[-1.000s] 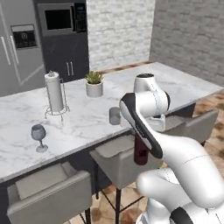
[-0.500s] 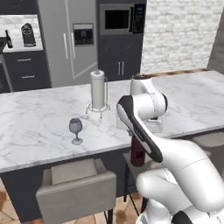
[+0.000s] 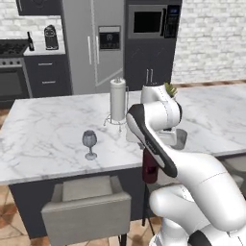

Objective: There is a wine glass and glass cup on the dining counter. Place the wine bottle next to the wine glass and the juice bottle next to the glass cup.

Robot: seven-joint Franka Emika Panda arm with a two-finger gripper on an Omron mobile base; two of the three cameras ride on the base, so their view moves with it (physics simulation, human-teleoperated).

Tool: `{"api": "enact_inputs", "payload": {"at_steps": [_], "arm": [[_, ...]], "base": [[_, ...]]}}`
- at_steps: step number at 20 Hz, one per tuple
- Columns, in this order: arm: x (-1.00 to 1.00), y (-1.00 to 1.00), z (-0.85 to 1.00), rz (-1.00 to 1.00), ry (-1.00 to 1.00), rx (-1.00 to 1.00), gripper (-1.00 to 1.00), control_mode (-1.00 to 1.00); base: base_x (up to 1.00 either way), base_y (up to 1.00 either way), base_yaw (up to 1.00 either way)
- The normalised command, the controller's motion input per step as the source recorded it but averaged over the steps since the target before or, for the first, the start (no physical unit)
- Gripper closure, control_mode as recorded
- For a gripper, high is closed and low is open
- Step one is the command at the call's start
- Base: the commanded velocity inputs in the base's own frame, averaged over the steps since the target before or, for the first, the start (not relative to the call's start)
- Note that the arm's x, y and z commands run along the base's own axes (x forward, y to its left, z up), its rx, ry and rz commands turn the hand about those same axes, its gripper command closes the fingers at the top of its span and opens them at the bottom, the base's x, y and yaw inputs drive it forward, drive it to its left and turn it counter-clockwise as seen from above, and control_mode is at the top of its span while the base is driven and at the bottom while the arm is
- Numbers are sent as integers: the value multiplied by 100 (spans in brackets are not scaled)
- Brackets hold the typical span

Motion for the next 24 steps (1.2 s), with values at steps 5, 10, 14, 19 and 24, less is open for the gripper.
{"api": "enact_inputs", "payload": {"at_steps": [5,10,14,19,24], "arm": [[0,0,0,0,0,0,100,100],[0,0,0,0,0,0,100,100],[0,0,0,0,0,0,100,100],[0,0,0,0,0,0,100,100],[0,0,0,0,0,0,100,100]], "base": [[41,-33,13],[6,-6,0],[0,0,0],[0,0,0],[0,-5,0]]}}
